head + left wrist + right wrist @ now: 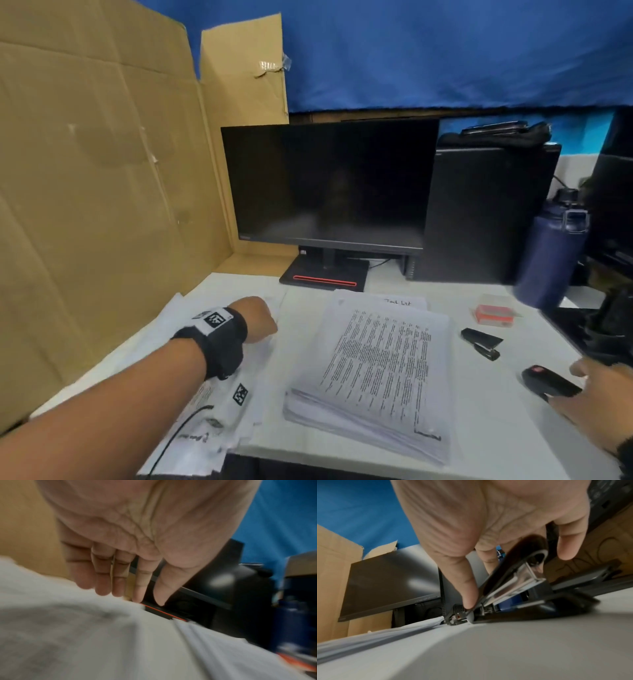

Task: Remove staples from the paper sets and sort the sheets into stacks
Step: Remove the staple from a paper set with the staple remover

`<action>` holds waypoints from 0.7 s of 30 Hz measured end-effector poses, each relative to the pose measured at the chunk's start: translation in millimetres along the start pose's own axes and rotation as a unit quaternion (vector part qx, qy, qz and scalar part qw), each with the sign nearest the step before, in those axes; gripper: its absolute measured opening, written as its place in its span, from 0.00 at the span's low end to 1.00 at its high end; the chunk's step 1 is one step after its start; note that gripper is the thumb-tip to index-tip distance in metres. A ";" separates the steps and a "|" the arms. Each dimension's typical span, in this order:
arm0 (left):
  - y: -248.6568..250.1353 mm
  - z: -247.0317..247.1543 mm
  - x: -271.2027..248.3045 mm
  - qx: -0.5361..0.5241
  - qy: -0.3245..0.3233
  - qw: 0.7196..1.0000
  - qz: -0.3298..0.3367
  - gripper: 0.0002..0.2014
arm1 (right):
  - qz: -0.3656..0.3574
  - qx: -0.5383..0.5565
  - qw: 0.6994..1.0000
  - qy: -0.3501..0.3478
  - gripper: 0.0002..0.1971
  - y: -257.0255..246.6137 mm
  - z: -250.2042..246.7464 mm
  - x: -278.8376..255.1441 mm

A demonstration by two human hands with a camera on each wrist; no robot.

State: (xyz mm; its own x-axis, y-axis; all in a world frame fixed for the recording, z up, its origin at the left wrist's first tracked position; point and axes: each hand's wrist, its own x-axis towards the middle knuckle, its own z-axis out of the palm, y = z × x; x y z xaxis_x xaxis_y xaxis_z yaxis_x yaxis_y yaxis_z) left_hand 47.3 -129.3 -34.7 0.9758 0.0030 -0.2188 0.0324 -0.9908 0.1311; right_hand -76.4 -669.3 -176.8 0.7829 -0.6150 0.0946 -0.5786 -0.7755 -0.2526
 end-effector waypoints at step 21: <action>-175.4 -5.4 -26.8 -0.190 0.151 0.961 -0.136 0.03 | -0.218 0.064 0.974 -0.019 0.28 -179.4 -80.7 -179.5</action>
State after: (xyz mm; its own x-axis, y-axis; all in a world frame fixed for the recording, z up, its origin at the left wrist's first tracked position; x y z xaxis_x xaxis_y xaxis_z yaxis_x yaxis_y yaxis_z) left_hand 16.6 45.1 -46.6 0.9366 0.3502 -0.0113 0.3151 -0.8277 0.4643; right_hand -131.7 -431.3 -70.7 0.9569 -0.2238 0.1853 -0.1578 -0.9358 -0.3152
